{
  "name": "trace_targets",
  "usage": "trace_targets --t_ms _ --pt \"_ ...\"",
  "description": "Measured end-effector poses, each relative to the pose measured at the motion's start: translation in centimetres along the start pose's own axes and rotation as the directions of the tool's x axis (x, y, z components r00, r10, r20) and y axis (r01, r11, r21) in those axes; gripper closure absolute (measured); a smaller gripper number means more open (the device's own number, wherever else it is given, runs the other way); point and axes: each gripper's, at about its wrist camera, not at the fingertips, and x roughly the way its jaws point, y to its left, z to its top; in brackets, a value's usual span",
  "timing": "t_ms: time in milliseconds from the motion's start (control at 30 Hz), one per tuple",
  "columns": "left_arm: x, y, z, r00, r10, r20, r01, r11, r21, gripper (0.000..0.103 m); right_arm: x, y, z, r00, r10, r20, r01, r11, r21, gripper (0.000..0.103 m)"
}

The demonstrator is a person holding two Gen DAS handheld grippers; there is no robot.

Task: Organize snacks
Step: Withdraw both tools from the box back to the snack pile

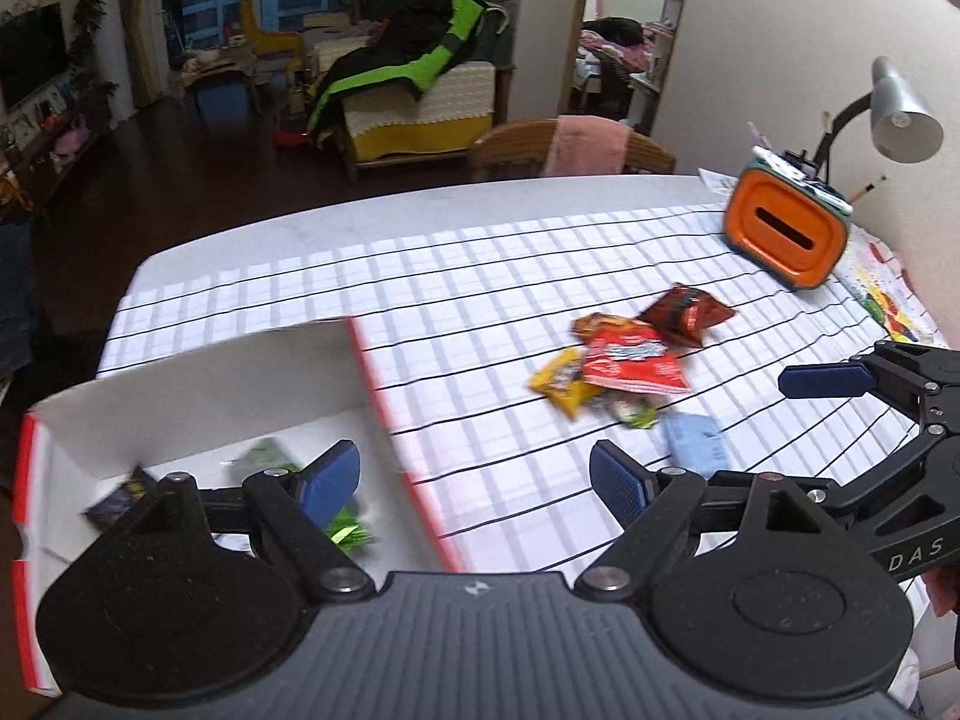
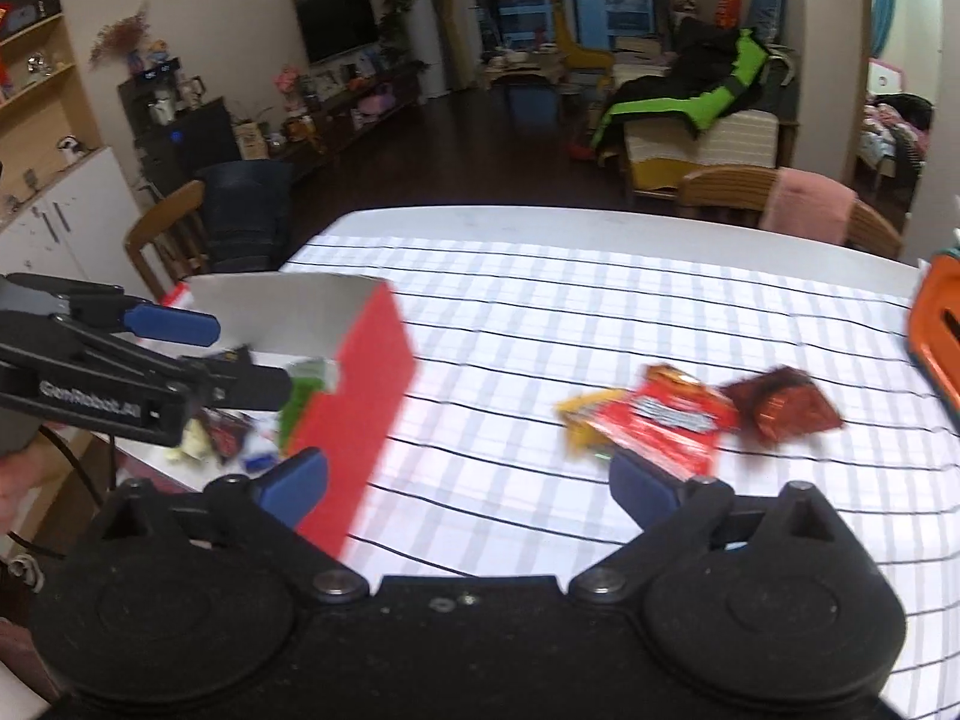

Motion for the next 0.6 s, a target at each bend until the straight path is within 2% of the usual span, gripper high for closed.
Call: trace_targets --t_ms 167,367,600 --pt "2.1 -3.8 0.3 0.999 -0.03 -0.019 0.03 1.0 -0.006 0.019 -0.5 -3.8 -2.0 1.0 -0.028 -0.011 0.028 1.0 0.0 0.0" --pt "5.8 -7.7 0.7 0.999 0.008 -0.051 -0.007 1.0 0.011 0.019 -0.1 -7.8 -4.2 0.997 -0.065 -0.047 0.065 0.998 -0.01 0.0" --pt "11.1 -10.4 0.7 0.992 0.04 -0.121 -0.039 0.999 0.006 0.019 1.2 -11.5 -6.1 0.995 -0.047 -0.09 0.045 0.999 -0.019 0.0"
